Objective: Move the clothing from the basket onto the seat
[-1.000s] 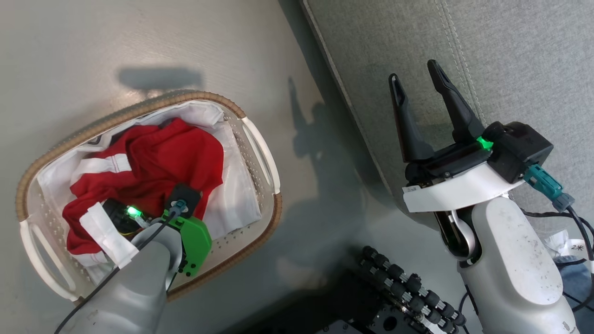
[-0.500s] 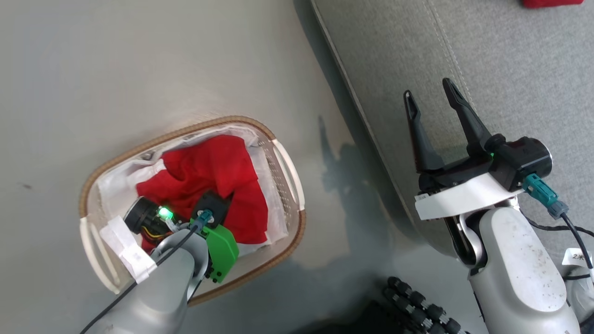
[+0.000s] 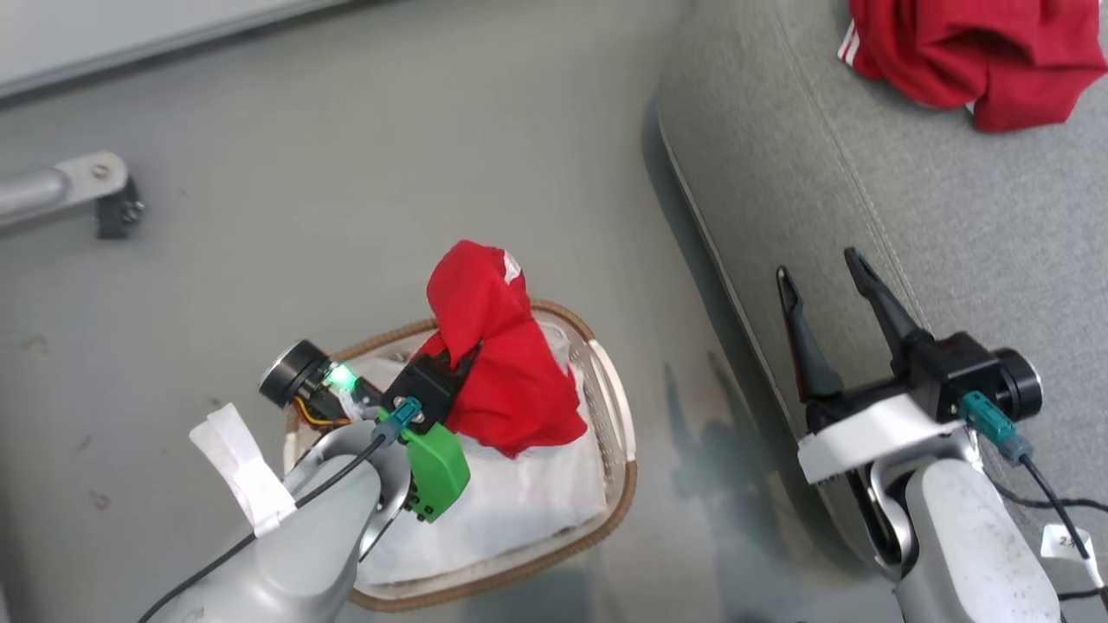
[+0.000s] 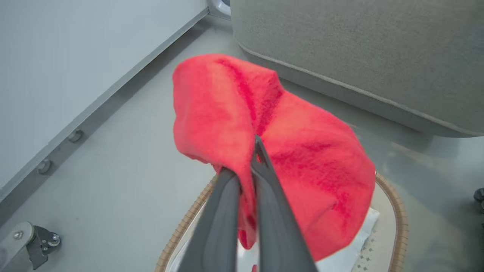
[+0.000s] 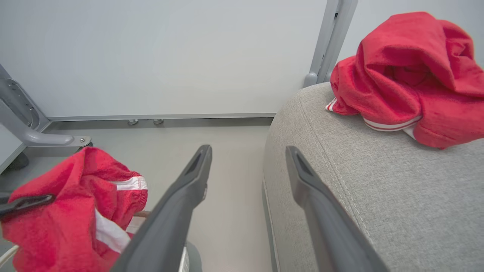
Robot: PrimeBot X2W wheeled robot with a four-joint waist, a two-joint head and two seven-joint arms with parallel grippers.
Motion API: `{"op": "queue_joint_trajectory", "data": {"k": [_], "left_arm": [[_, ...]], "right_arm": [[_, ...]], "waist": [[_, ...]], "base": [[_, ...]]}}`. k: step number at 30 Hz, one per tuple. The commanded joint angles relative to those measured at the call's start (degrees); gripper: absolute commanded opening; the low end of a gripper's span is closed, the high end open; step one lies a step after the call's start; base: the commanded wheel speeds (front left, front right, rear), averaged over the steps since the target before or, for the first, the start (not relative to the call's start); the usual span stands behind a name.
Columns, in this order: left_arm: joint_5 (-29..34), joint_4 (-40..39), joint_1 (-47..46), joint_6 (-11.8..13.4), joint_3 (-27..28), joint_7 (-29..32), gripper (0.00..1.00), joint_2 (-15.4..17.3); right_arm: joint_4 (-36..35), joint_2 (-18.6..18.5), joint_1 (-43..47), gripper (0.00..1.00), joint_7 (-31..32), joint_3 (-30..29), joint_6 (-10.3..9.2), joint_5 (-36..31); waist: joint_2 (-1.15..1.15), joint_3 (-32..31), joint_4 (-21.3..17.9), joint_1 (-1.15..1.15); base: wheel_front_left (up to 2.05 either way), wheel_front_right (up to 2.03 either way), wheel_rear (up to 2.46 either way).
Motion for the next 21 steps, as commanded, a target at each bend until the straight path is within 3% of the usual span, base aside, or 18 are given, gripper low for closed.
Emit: {"op": "queue_joint_trajectory", "data": {"k": [1, 10, 21], "left_arm": [[-0.79, -1.32, -1.12, -0.11, -0.84, -0.02, 0.0, 0.58], [-3.67, -6.37, -7.83, 0.0, -8.77, -0.02, 0.0, 3.5], [-8.73, -9.4, -20.94, -0.01, -16.24, -0.03, 0.0, 4.82]], "right_arm": [[0.49, -0.26, 1.75, 1.0, -0.27, -0.39, -0.08, -0.45], [2.1, -0.23, 7.14, 1.0, -0.27, -1.14, -0.08, -2.52], [3.35, -0.23, 8.59, 1.0, -0.27, 0.89, -0.08, -3.5]], "waist": [[0.0, -9.77, 6.39, 0.0], [0.0, -19.49, 9.67, 0.0], [0.0, -24.75, 10.88, 0.0]], "base": [[0.0, 0.0, 0.0], [0.0, 0.0, 0.0], [0.0, 0.0, 0.0]]}}
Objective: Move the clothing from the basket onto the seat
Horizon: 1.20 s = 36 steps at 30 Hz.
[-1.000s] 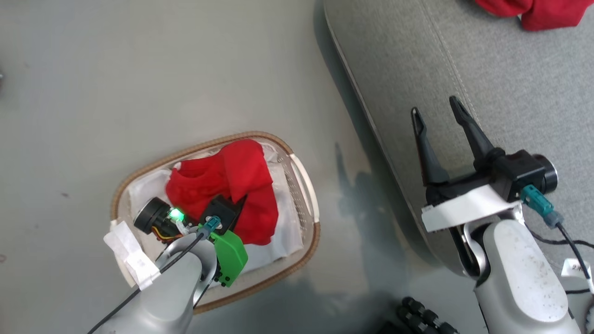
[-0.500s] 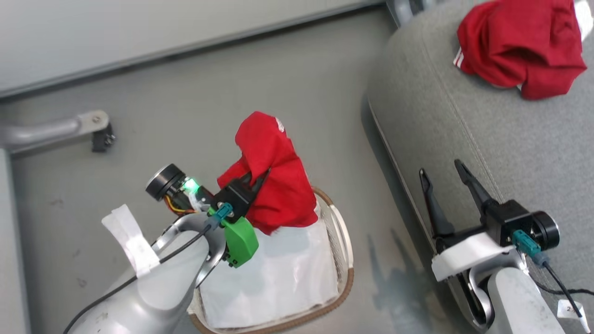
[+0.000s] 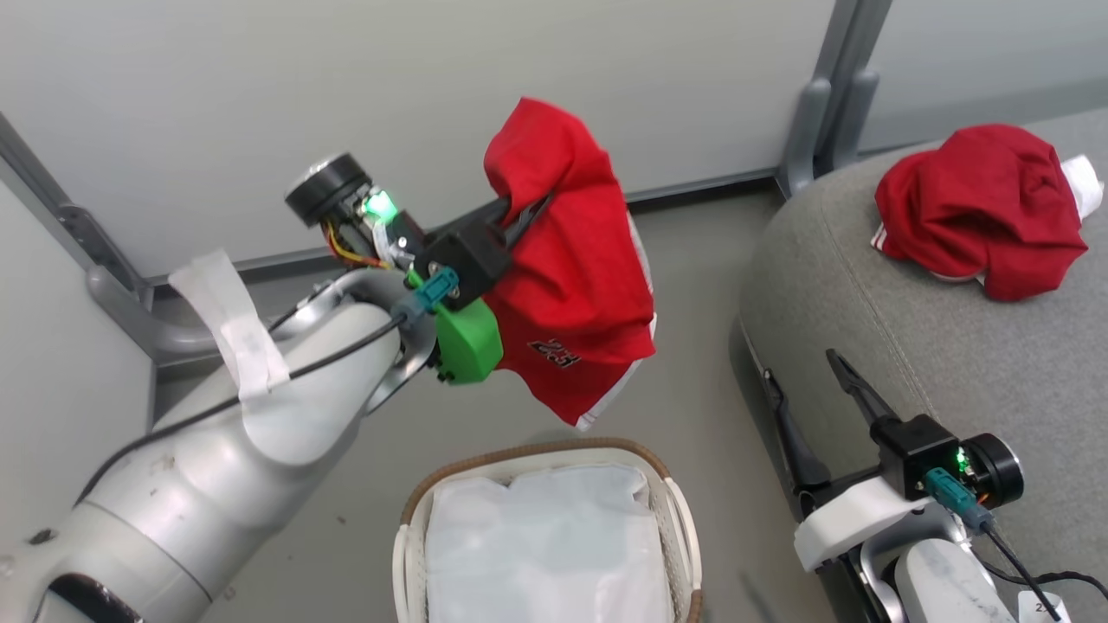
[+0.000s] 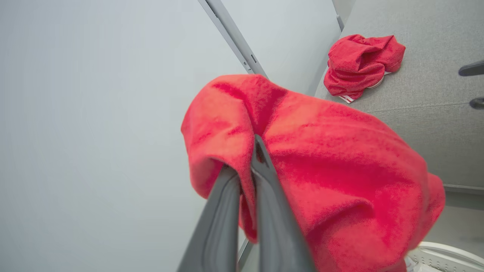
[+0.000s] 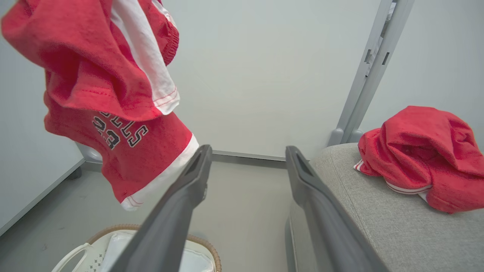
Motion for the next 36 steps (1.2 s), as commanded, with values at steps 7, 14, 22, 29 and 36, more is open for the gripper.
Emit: {"op": "queue_joint_trajectory", "data": {"k": [7, 14, 22, 29, 36], "left_arm": [[-2.06, -1.1, -6.86, 0.15, -1.61, -0.01, 0.0, -1.0], [-2.64, -1.07, -9.86, 0.14, -2.63, -0.01, 0.0, -1.65], [-2.02, -3.03, -11.98, 0.14, -2.86, 0.0, 0.0, -2.38], [-1.72, -4.64, -12.68, 0.14, -3.34, 0.01, 0.0, -3.24], [-1.22, -6.35, -13.21, 0.14, -4.18, 0.01, 0.0, -4.27]], "right_arm": [[0.48, -0.22, -1.1, 1.0, -0.28, 3.09, -0.08, -0.5], [1.38, -0.21, -2.21, 1.0, -0.28, 5.61, -0.08, -0.44], [3.93, -0.18, -3.94, 1.0, -0.28, 8.17, -0.08, 1.71], [9.66, -0.24, -7.75, 1.0, -0.27, 10.68, -0.08, 6.85], [15.44, -0.21, -12.3, 1.0, -0.28, 15.5, -0.08, 10.55]], "waist": [[0.0, -3.65, 2.37, 0.01], [0.0, -3.89, 2.54, 0.01], [0.0, -3.9, 3.53, 0.01], [0.0, -3.9, 4.49, 0.01], [0.0, -3.84, 5.65, 0.01]], "base": [[0.0, 0.0, 0.0], [0.0, 0.0, 0.0], [0.0, 0.0, 0.0], [0.0, 0.0, 0.0], [0.0, 0.0, 0.0]]}}
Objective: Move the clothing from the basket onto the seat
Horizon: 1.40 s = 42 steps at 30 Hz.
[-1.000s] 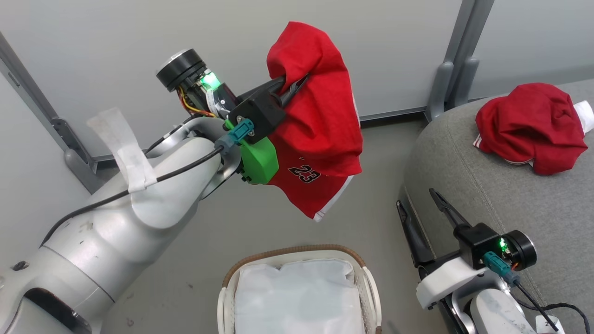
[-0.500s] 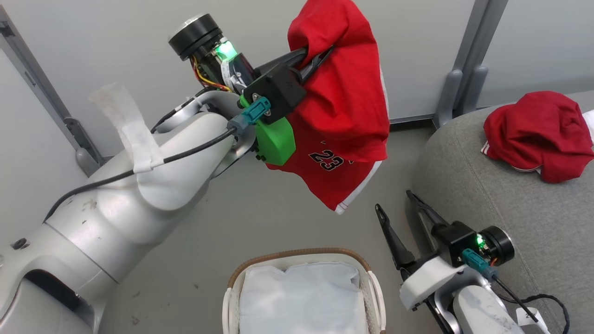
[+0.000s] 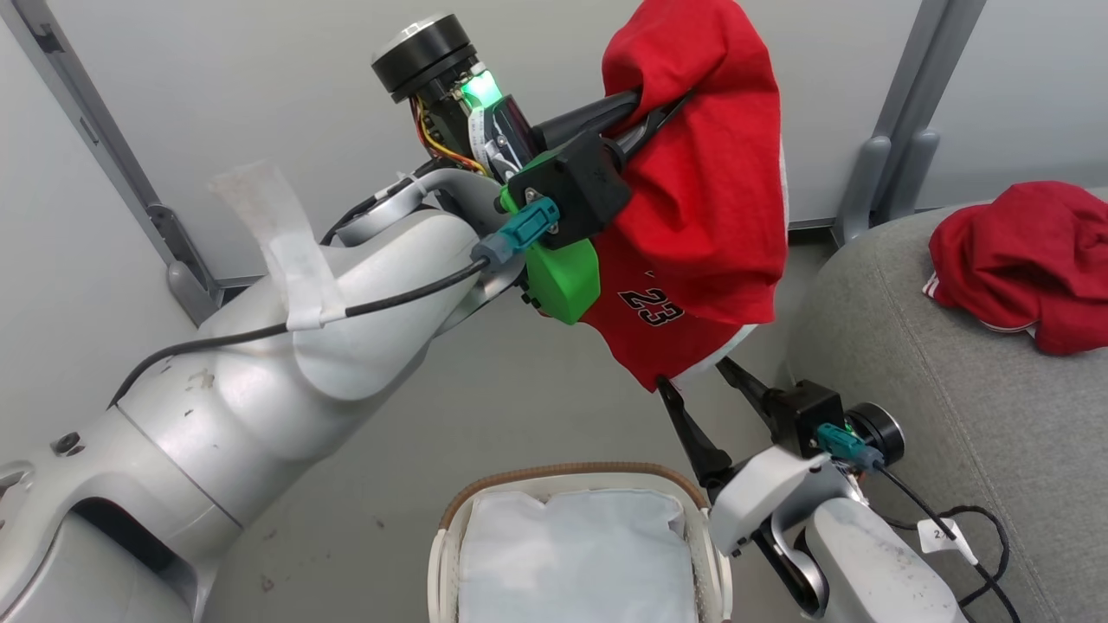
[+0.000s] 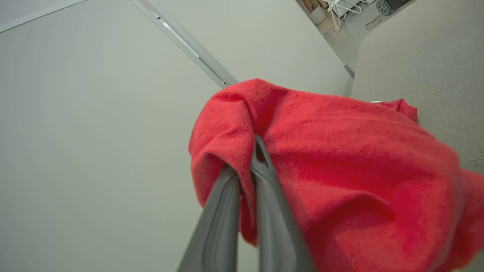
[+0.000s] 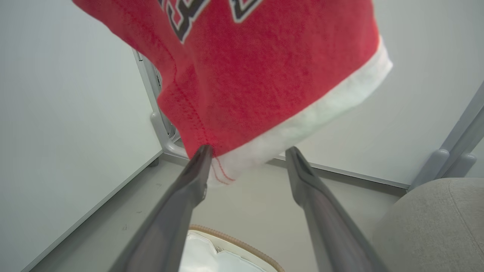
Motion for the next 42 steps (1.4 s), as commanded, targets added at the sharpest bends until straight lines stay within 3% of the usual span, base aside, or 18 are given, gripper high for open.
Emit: {"op": "queue_joint_trajectory", "data": {"k": [1, 13, 15, 16, 17, 33, 42], "left_arm": [[-0.08, -0.36, -1.02, 0.14, -0.12, 0.05, 0.0, -0.35], [-0.55, -2.02, 0.86, 0.14, 0.03, 0.05, 0.0, -0.62], [-0.9, -2.14, 1.43, 0.14, 0.24, 0.06, 0.0, -0.71], [-1.16, -2.06, 1.71, 0.14, 0.33, 0.05, 0.0, -0.75], [-1.42, -1.9, 1.97, 0.14, 0.45, 0.05, 0.0, -0.75], [-4.9, 3.92, 9.17, 0.14, 3.65, 0.06, 0.0, 1.01], [-5.26, 4.9, 14.63, 0.14, 6.17, 0.06, 0.0, 0.35]], "right_arm": [[0.35, -0.22, -1.25, 1.0, -0.27, 0.7, -0.08, 0.8], [-4.06, -1.32, -5.82, 1.0, -0.28, 1.28, -0.08, 2.93], [-4.39, -1.5, -6.38, 0.31, -0.28, 0.5, -0.08, 1.92], [-4.44, -1.43, -6.48, 0.09, -0.28, -0.05, -0.08, 1.24], [-4.63, -1.3, -6.5, 0.0, -0.28, -0.46, -0.08, 0.75], [-9.85, -0.46, -2.25, 0.0, -0.28, -3.63, -0.08, -3.14], [-11.24, -0.36, -1.38, 0.0, -0.28, -5.5, -0.08, -4.01]], "waist": [[0.0, 0.02, 0.27, 0.0], [0.0, 0.03, 0.88, 0.0], [0.0, -0.02, 0.96, 0.0], [0.0, -0.04, 1.02, 0.0], [0.0, -0.06, 1.06, 0.0], [0.0, -0.26, 0.47, 0.0], [0.0, -0.17, 0.19, 0.0]], "base": [[0.0, 0.0, 0.0], [0.0, 0.0, 0.0], [0.0, 0.0, 0.0], [0.0, 0.0, 0.0], [0.0, 0.0, 0.0], [0.0, 0.0, 0.0], [0.0, 0.0, 0.0]]}}
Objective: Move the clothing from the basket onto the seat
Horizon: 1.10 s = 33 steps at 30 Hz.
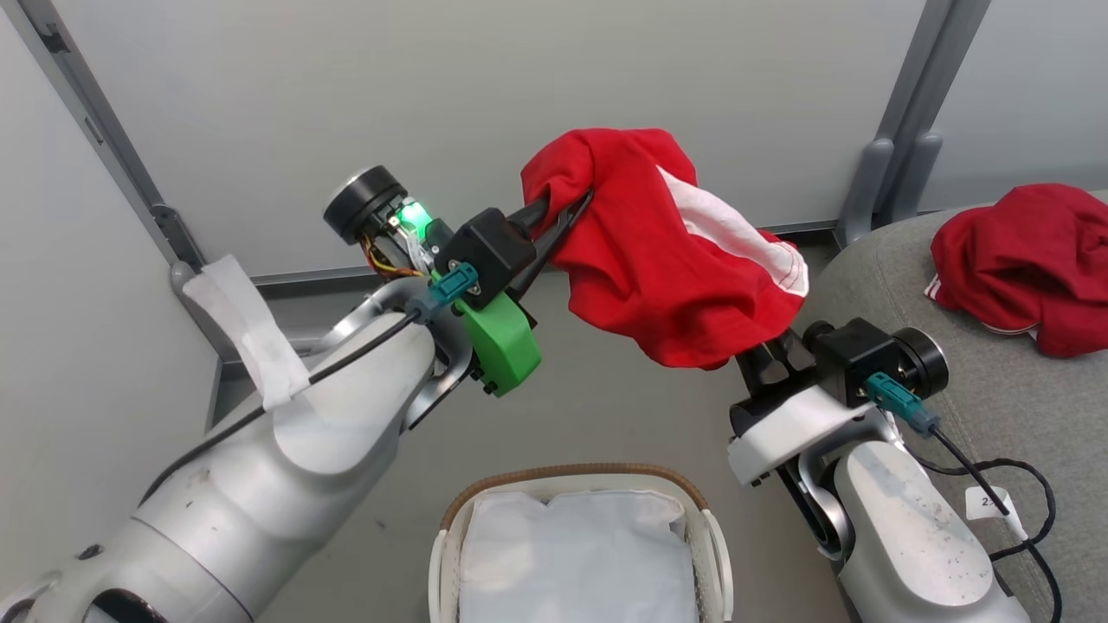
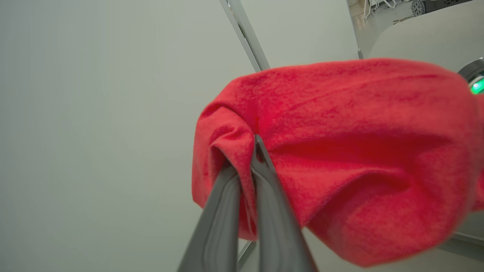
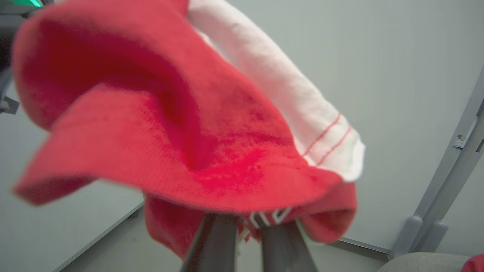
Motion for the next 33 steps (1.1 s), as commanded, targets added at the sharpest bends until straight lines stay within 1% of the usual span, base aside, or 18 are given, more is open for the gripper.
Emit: {"op": "queue_joint_trajectory", "data": {"k": [1, 8, 9, 11, 12, 13, 19, 24, 33], "left_arm": [[-0.36, -0.05, 1.92, 0.14, 0.6, 0.04, 0.0, -0.35], [0.44, -0.69, 7.13, 0.14, 3.97, 0.04, 0.0, -1.7], [0.64, -0.86, 8.11, 0.14, 4.66, 0.04, 0.07, -2.01], [1.0, -1.29, 9.8, 0.14, 5.76, 0.04, 0.48, -2.59], [1.14, -1.56, 10.69, 0.14, 6.36, 0.04, 0.93, -2.88], [1.31, -1.86, 11.85, 0.14, 6.96, 0.04, 1.0, -3.22], [2.36, -2.72, 17.87, 0.14, 9.88, 0.04, 1.0, -4.91], [1.98, -3.25, 23.0, 0.14, 12.94, 0.04, 1.0, -6.58], [3.74, -3.6, 31.08, 0.14, 18.02, 0.05, 1.0, -7.89]], "right_arm": [[-0.4, -0.06, 0.5, 0.0, -0.28, -0.3, -0.08, -0.32], [-0.95, -0.02, 0.4, 0.0, -0.28, -0.71, -0.08, -0.93], [-1.09, -0.01, 0.38, 0.0, -0.28, -0.86, -0.08, -0.96], [-1.27, 0.0, 0.4, 0.0, -0.28, -1.1, -0.08, -1.11], [-1.35, 0.0, 0.41, 0.0, -0.28, -1.21, -0.08, -1.21], [-1.48, 0.02, 0.43, 0.0, -0.28, -1.43, -0.08, -1.28], [-2.22, 0.02, 0.66, 0.0, -0.28, -2.65, -0.08, -1.71], [-2.77, 0.02, 1.3, 0.0, -0.28, -3.69, -0.08, -2.01], [-3.99, -0.34, 2.26, 0.0, -0.28, -7.42, -0.08, -2.81]], "waist": [[0.0, 0.04, 0.0, 0.0], [0.0, 0.29, 0.07, 0.0], [0.0, 0.35, 0.08, 0.0], [0.0, 0.46, 0.08, 0.0], [0.0, 0.51, 0.08, 0.0], [0.0, 0.57, 0.06, 0.0], [0.0, 1.0, -0.08, 0.0], [0.0, 1.27, -0.22, 0.0], [0.0, 1.64, -0.49, 0.0]], "base": [[0.0, 0.0, 0.0], [0.0, 0.0, 0.0], [0.0, 0.0, 0.0], [0.0, 0.0, 0.0], [0.0, 0.0, 0.0], [0.0, 0.0, 0.0], [0.0, 0.0, 0.0], [0.0, 0.0, 0.0], [0.0, 0.0, 0.0]]}}
